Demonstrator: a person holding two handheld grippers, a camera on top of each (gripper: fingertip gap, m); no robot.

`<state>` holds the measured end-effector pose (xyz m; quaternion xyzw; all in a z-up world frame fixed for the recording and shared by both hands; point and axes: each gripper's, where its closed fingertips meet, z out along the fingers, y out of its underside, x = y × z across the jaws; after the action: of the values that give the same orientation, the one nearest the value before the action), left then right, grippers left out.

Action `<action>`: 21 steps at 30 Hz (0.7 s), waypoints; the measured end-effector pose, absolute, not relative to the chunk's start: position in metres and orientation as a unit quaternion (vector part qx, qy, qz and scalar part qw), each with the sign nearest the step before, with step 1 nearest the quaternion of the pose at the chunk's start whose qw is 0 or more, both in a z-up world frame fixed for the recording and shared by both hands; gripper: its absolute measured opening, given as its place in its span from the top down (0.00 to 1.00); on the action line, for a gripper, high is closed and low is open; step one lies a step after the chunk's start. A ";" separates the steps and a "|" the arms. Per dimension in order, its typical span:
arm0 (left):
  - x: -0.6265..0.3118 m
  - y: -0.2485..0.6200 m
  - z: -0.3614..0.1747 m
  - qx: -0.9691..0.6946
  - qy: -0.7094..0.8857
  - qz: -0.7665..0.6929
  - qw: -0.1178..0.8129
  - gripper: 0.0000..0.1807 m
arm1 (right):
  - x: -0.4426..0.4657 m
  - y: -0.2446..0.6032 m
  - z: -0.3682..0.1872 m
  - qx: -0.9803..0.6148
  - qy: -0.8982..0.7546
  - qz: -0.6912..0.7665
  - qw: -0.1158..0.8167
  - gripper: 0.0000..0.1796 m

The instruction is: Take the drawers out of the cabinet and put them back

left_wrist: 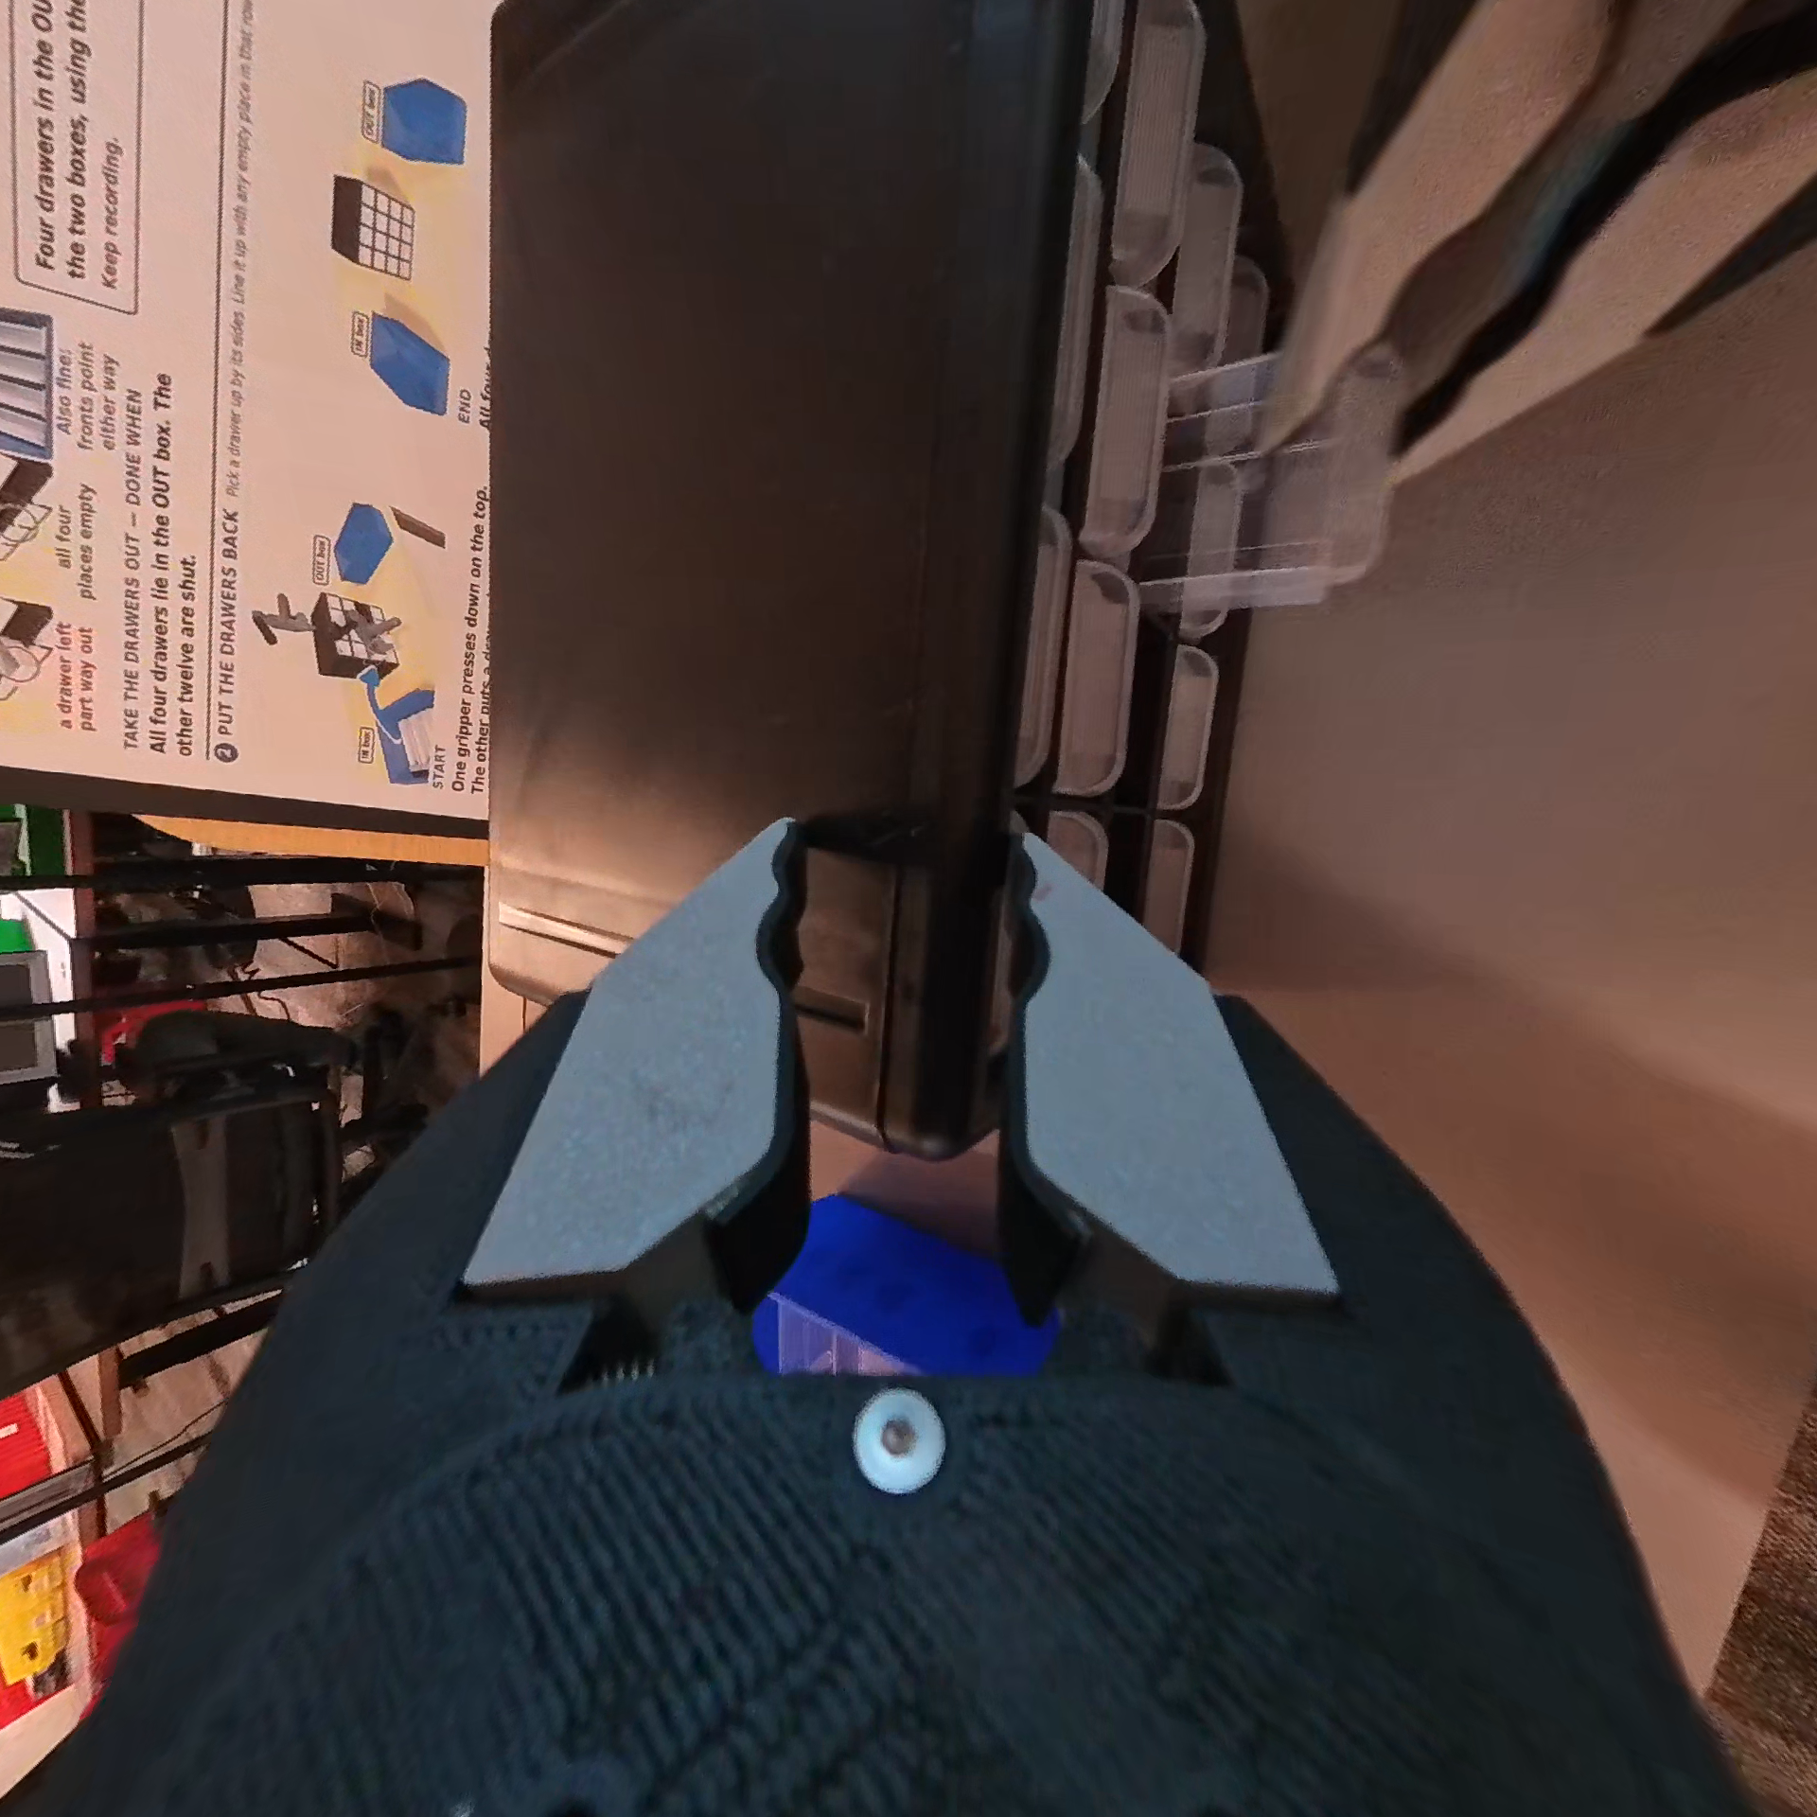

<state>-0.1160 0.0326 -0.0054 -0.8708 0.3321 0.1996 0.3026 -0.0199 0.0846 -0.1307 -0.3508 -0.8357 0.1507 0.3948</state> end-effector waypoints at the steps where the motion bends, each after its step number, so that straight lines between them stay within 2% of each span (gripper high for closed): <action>1: -0.116 0.033 -0.005 -0.871 0.330 0.200 0.304 0.78 | -0.028 0.090 -0.129 -0.371 -0.821 0.156 0.405 0.86; 2: -0.116 0.033 -0.005 -0.871 0.328 0.200 0.306 0.78 | -0.031 0.089 -0.129 -0.388 -0.814 0.169 0.398 0.85; 4: -0.116 0.033 -0.005 -0.872 0.324 0.198 0.309 0.78 | -0.030 0.087 -0.122 -0.410 -0.802 0.186 0.392 0.67; 8: -0.116 0.033 -0.005 -0.871 0.326 0.200 0.307 0.79 | -0.011 0.077 -0.088 -0.401 -0.769 0.245 0.433 0.68; 9: -0.116 0.033 -0.005 -0.871 0.327 0.201 0.306 0.79 | -0.005 0.070 -0.083 -0.393 -0.765 0.274 0.431 0.73; 12: -0.116 0.033 -0.005 -0.872 0.325 0.201 0.305 0.78 | 0.011 0.032 -0.081 -0.334 -0.778 0.382 0.370 1.00; 15: -0.116 0.033 -0.005 -0.872 0.322 0.203 0.307 0.79 | -0.006 0.039 -0.098 -0.373 -0.768 0.397 0.338 1.00; 18: -0.115 0.034 -0.005 -0.874 0.317 0.205 0.307 0.79 | -0.040 0.085 -0.129 -0.481 -0.734 0.324 0.353 1.00; 21: -0.115 0.034 -0.005 -0.874 0.313 0.208 0.307 0.79 | -0.054 0.095 -0.146 -0.497 -0.727 0.289 0.376 1.00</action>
<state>-0.1152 0.0338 -0.0053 -0.8744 0.3131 0.2081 0.3066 -0.0539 0.0946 -0.1463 -0.4969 -0.7270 0.2888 0.3758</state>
